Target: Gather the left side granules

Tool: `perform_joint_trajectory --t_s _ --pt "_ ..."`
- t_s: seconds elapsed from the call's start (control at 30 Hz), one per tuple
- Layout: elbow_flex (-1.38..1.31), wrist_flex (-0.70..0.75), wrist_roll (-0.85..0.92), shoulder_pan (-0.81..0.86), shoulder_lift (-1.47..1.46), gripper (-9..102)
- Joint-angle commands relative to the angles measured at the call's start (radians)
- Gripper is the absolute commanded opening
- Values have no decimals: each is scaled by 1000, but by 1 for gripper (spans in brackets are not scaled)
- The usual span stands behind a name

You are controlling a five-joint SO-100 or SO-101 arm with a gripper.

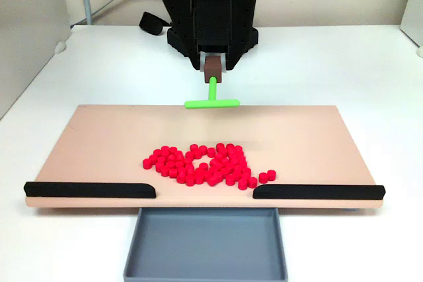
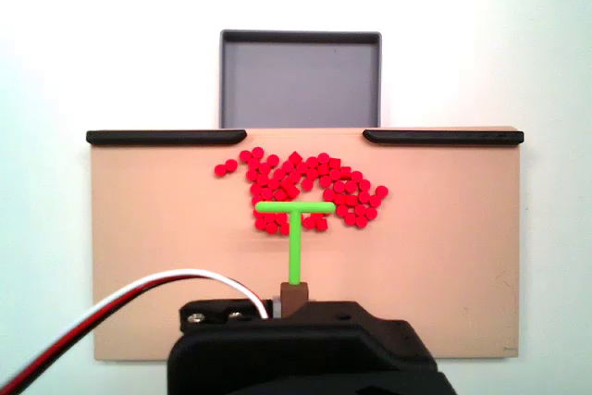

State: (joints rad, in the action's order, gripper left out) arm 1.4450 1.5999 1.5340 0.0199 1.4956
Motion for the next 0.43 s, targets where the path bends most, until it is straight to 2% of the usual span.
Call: perform_joint_trajectory --t_s 0.0,0.4 --pt "-6 2 -3 -14 23 0" --pt "-14 2 -17 -28 34 0"
